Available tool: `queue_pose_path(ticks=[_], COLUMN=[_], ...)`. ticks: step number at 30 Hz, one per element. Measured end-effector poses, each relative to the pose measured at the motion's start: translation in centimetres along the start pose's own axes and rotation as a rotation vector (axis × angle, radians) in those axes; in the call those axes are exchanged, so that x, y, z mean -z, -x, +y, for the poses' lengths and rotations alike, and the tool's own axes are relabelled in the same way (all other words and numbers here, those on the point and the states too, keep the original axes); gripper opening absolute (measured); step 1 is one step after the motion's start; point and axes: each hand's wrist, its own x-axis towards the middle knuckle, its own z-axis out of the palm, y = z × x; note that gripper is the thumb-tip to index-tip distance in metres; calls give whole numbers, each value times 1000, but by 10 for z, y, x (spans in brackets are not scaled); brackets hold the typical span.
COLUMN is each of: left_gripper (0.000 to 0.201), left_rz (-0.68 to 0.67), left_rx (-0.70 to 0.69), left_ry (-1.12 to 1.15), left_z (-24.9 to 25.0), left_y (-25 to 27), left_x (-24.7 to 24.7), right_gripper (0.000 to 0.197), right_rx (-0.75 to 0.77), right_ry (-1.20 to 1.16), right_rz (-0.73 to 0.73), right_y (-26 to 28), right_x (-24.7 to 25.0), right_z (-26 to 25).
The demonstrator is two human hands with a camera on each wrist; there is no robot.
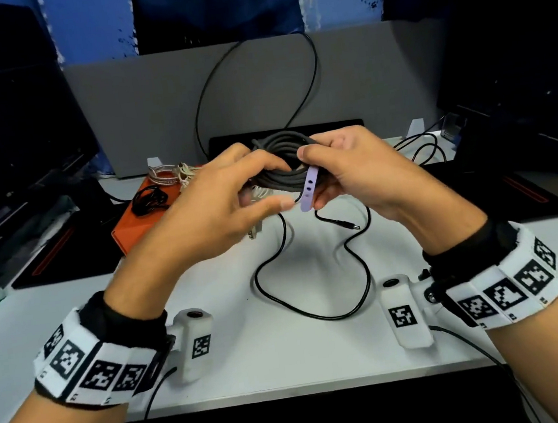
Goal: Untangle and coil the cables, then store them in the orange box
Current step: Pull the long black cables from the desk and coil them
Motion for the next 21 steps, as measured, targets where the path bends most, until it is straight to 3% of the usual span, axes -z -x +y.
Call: queue_pose_path(ticks=[2,5,7,10,14,16,18,19,21], left_gripper=[50,54,43,12,9,12,19,22,28], left_rz=[-69,159,215,132,171,276,353,369,378], left_rx=[72,200,279,354,387,425,478,499,540], left_ry=[133,360,484,573,517,460,450,453,454], left_z=[3,-1,-4,-5,-20,-33,-48,-55,-71], left_y=[2,-2,-6,-8,-8,-11,-18,-22,-35], left_x=[4,0,0,4,13,22,30,32,30], right_gripper=[26,22,21,22,54,55,42,38,50], right_rx=[26,66,90,108,-53,-94,-17,49,112], right_ry=[29,25,39,65,36,218,571,772,1042], right_rz=[16,35,47,24,-43,-61,-167,-291,-566], right_y=[-2,-1,-1,1,-3,-15,-29,-34,-42], right_x=[2,-3,-7,-12,-1,10,12,6,-12], right_z=[2,1,3,3,0,3,16,23,46])
